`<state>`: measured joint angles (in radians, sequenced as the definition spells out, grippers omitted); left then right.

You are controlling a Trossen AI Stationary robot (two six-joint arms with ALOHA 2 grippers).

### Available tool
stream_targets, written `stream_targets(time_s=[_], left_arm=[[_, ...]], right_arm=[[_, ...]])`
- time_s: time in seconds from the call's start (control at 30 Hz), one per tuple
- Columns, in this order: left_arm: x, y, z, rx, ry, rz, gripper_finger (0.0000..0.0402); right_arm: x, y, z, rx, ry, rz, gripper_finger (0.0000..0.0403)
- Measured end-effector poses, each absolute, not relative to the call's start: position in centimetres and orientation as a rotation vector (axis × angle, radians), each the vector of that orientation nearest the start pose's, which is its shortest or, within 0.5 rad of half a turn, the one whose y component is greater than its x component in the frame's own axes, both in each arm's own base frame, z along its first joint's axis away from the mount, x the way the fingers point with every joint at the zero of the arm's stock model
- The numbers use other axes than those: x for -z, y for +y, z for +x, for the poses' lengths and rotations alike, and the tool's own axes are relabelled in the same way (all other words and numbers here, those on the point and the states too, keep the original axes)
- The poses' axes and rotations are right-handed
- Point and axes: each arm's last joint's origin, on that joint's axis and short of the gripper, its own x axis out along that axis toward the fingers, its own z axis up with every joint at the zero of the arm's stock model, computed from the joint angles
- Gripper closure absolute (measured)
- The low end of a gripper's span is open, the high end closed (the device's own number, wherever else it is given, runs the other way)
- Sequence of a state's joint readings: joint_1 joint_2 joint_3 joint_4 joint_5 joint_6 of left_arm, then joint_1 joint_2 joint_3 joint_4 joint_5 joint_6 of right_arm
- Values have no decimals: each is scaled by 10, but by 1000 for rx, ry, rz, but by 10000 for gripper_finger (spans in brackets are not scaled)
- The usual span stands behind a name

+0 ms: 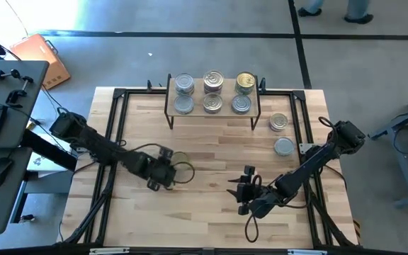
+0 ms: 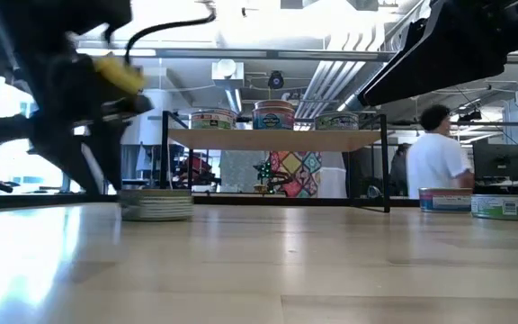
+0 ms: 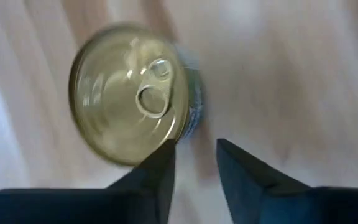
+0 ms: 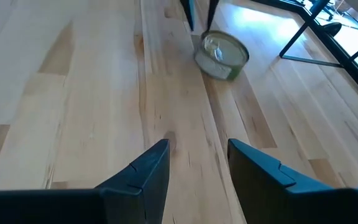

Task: Stack canned seafood by type on shelf
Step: Stack the green tuna can on top of the green tuna can on the shelf

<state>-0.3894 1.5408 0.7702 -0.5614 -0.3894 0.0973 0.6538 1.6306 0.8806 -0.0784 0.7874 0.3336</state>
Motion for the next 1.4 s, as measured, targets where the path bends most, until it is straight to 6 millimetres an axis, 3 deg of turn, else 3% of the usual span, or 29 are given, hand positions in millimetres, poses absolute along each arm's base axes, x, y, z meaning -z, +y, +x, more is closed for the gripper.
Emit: stream_targets(time_s=[0.23,0.37,0.5,0.67,0.8,0.93,1.07,1.27,1.4], left_arm=[[-155,-88,269,240,947,483,386],[-171,-94,284,243,767,432,398],[-177,-103,285,317,737,499,370],[-169,-109,281,385,720,609,302],[-151,-104,284,321,761,666,249],[-126,-98,292,290,829,698,238],[-110,-98,302,223,818,728,277],[-103,-102,310,219,749,676,386],[-105,-103,312,249,709,615,393]], right_arm=[[-179,174,265,233,581,-218,249],[-179,174,265,233,581,-218,249],[-179,174,265,233,582,-219,249],[-180,173,266,239,581,-214,249],[-180,171,267,244,581,-214,249],[-180,169,268,251,582,-212,249],[-180,169,268,251,580,-211,249],[-188,175,275,155,511,-235,249],[-196,181,280,24,446,-272,249]])
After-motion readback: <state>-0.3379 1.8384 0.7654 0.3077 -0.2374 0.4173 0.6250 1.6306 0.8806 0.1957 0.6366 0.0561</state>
